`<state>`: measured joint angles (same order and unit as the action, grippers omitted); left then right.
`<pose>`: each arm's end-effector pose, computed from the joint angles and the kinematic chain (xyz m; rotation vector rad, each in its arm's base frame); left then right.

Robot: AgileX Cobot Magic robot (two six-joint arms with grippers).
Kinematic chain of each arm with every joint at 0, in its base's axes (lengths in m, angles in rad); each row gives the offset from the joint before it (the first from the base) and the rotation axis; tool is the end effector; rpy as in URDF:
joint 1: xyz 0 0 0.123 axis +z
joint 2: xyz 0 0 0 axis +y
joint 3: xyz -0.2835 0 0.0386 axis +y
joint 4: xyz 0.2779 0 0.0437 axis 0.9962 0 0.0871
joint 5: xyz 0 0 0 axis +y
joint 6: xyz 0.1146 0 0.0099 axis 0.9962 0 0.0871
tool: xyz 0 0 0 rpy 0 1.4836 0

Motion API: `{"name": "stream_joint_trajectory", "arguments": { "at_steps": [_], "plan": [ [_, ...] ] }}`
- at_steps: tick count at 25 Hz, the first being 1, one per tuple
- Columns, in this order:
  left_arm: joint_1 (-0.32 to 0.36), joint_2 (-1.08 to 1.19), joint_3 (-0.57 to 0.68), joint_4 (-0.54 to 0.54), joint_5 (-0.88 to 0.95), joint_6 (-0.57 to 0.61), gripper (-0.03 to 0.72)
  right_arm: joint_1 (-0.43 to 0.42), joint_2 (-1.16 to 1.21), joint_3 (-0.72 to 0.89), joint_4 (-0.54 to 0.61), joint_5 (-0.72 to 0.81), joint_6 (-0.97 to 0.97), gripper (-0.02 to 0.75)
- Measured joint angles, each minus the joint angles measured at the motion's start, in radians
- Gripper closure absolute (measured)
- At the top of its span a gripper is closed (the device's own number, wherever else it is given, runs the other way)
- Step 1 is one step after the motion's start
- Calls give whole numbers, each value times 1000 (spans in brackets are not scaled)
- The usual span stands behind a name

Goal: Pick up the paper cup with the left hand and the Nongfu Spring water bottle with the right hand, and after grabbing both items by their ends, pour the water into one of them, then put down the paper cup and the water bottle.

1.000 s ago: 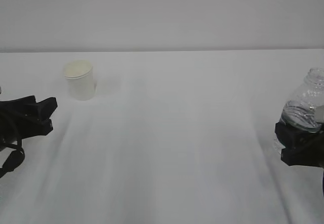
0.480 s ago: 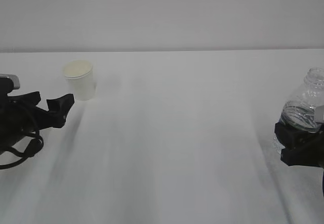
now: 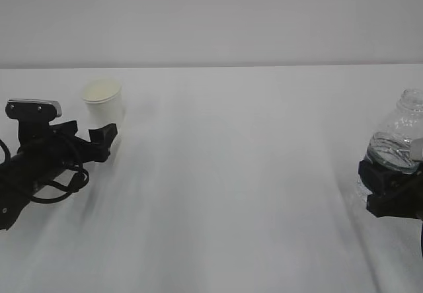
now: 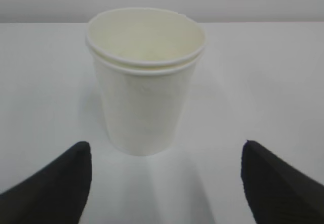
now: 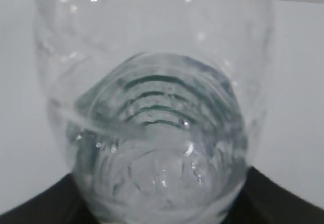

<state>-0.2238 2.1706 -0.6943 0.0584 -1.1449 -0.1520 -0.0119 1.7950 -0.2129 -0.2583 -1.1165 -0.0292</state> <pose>0.3624 -0.0887 0.0347 0.1254 1.8210 -0.2971 0.2449 0.0235 0.0696 -0.2804 1.9334 0.1240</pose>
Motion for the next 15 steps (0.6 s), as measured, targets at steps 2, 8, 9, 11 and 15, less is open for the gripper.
{"name": "stream_joint_trajectory", "arguments": {
  "at_steps": [2, 8, 9, 11, 15],
  "plan": [
    [0, 18, -22, 0, 0, 0, 1, 0, 0, 0, 0, 0, 0, 331],
    [0, 80, -95, 0, 0, 0, 4, 0, 0, 0, 0, 0, 0, 332],
    [0, 91, -102, 0, 0, 0, 4, 0, 0, 0, 0, 0, 0, 332],
    [0, 111, -117, 0, 0, 0, 4, 0, 0, 0, 0, 0, -9, 332],
    [0, 134, -147, 0, 0, 0, 4, 0, 0, 0, 0, 0, -15, 332]
  ]
}}
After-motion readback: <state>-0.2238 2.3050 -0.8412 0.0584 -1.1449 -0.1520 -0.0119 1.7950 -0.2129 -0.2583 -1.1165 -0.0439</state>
